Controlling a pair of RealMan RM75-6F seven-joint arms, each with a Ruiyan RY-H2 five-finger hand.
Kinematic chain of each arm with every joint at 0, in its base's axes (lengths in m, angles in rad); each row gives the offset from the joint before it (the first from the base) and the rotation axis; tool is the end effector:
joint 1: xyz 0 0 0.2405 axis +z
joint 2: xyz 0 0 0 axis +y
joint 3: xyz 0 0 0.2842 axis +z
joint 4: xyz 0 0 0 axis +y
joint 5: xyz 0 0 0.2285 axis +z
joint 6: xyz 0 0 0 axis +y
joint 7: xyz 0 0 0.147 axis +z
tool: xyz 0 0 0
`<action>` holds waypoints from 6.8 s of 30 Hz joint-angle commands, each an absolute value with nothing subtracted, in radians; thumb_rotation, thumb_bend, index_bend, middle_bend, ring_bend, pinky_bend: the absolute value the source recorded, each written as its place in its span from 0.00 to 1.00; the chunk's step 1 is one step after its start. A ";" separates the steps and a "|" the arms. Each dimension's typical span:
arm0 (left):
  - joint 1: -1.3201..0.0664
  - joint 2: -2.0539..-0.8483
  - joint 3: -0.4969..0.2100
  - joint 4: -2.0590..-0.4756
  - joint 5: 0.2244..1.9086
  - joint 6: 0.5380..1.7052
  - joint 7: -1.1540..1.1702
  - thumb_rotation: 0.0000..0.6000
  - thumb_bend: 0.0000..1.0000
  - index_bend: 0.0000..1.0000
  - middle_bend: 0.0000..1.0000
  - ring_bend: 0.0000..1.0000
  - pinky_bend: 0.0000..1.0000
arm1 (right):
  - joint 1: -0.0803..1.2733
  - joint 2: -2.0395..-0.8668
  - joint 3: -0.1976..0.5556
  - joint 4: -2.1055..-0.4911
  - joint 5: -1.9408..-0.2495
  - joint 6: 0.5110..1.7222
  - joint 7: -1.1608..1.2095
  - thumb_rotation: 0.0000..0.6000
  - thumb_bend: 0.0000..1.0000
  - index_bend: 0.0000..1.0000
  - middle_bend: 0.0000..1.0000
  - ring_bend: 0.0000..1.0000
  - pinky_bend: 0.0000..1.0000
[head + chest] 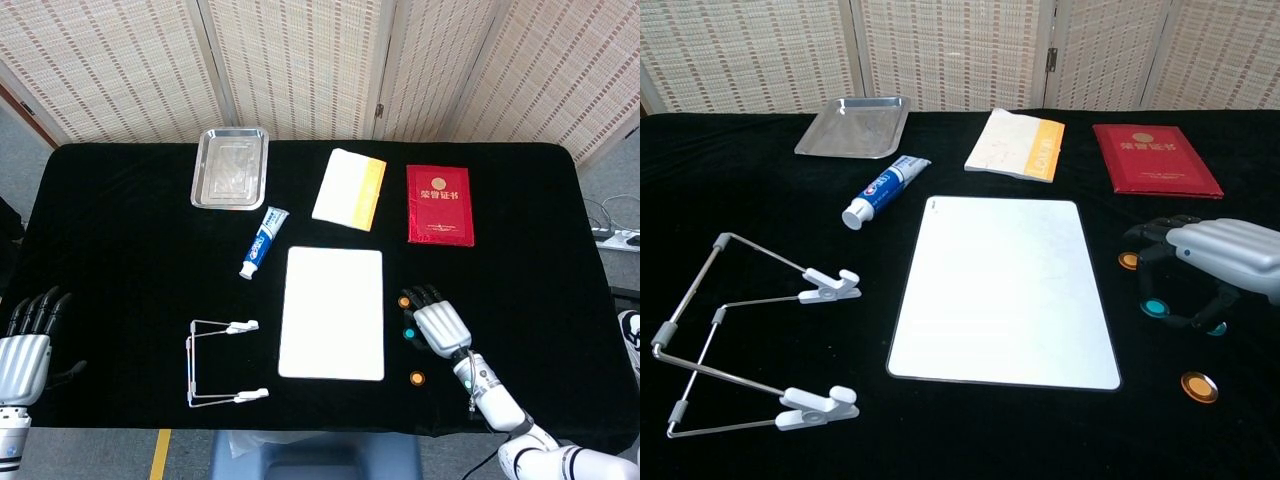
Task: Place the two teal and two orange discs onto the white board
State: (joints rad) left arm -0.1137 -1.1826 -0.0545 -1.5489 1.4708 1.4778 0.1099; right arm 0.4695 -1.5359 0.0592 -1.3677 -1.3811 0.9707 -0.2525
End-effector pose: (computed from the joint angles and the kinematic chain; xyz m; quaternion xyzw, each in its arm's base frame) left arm -0.3495 0.1995 0.1395 -0.6100 -0.3544 -0.3596 0.6107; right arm -0.2765 -0.2936 -0.0394 0.7660 -0.3807 0.2951 0.4257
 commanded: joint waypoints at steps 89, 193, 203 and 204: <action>-0.124 -1.198 -0.058 -1.525 1.490 1.477 0.084 1.00 0.16 0.02 0.00 0.00 0.00 | 0.381 -1.435 -0.072 -1.417 -1.414 1.153 -0.176 1.00 0.40 0.40 0.14 0.00 0.00; -0.108 -1.221 -0.054 -1.459 1.488 1.485 0.021 1.00 0.16 0.02 0.00 0.00 0.00 | 0.481 -1.419 -0.047 -1.665 -1.470 1.158 -0.375 1.00 0.40 0.37 0.17 0.01 0.00; -0.120 -1.210 -0.058 -1.492 1.502 1.486 0.047 1.00 0.16 0.02 0.00 0.00 0.00 | 0.364 -1.381 -0.163 -1.592 -1.598 1.268 -0.294 1.00 0.40 0.39 0.17 0.01 0.00; -0.121 -1.209 -0.058 -1.495 1.502 1.486 0.049 1.00 0.16 0.02 0.00 0.00 0.00 | 0.357 -1.383 -0.168 -1.581 -1.602 1.269 -0.287 1.00 0.40 0.39 0.17 0.01 0.00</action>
State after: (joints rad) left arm -0.1201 -1.2098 -0.0577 -1.4950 1.5019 1.4861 0.0490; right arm 0.3673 -1.3822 -0.1591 -1.5923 -1.5937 1.2639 -0.2960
